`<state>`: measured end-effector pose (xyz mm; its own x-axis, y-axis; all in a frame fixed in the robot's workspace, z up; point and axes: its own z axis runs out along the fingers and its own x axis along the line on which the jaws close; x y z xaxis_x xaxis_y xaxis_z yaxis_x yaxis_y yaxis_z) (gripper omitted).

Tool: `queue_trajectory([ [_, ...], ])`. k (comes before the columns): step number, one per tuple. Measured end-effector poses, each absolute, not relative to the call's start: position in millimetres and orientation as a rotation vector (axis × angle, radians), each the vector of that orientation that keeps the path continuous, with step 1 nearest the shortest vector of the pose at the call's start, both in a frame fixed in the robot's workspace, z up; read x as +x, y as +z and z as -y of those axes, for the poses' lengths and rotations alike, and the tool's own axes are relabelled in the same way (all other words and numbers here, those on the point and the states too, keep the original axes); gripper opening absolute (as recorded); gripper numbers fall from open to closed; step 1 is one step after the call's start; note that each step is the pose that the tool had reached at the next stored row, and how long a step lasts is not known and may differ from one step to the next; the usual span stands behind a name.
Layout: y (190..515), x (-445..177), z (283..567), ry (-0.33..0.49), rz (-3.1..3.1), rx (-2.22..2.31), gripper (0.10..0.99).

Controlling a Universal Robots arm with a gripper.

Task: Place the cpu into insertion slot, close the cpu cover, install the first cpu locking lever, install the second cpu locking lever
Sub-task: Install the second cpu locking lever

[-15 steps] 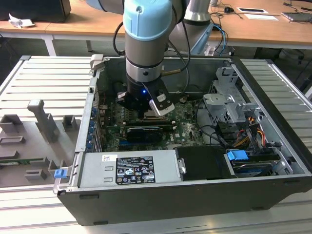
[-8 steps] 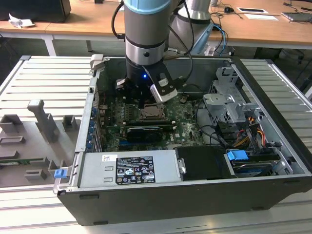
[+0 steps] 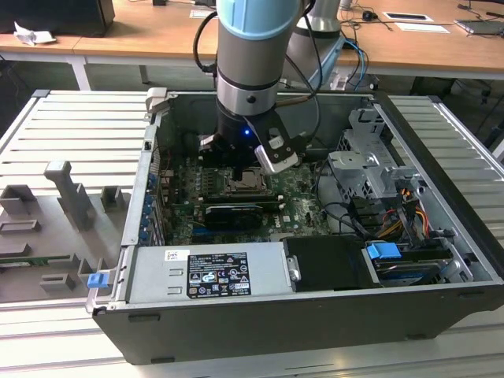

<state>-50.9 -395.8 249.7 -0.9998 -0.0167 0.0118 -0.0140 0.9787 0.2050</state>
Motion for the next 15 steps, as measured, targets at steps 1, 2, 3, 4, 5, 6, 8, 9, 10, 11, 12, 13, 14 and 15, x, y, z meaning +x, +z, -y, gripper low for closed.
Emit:
queue_trajectory([
  [1, 246.8, -51.8, 395.9, -0.322, 3.111, 0.024, 0.106],
  [2, 243.9, -55.7, 395.9, -0.322, 3.111, 0.024, 0.106],
  [3, 242.4, -59.2, 395.9, -0.322, 3.111, 0.024, 0.106],
  [4, 240.5, -62.5, 395.9, -0.322, 3.111, 0.024, 0.106],
  [5, 237.8, -64.7, 395.9, -0.322, 3.111, 0.024, 0.106],
  [6, 235.7, -64.9, 395.9, -0.322, 3.111, 0.024, 0.106],
  [8, 232.0, -64.9, 395.8, -0.323, 3.111, 0.024, 0.106],
  [9, 229.5, -64.9, 395.9, -0.324, 3.111, 0.023, 0.106],
  [10, 226.4, -64.9, 398.5, -0.327, 3.111, 0.023, 0.106],
  [11, 224.0, -65.1, 401.1, -0.332, 3.110, 0.023, 0.106],
  [12, 222.5, -65.6, 401.9, -0.339, 3.110, 0.023, 0.106],
  [13, 221.1, -66.1, 402.3, -0.342, 3.110, 0.023, 0.106],
  [14, 219.9, -66.6, 402.5, -0.344, 3.109, 0.023, 0.106],
  [15, 218.4, -67.3, 402.6, -0.347, 3.109, 0.023, 0.106],
])
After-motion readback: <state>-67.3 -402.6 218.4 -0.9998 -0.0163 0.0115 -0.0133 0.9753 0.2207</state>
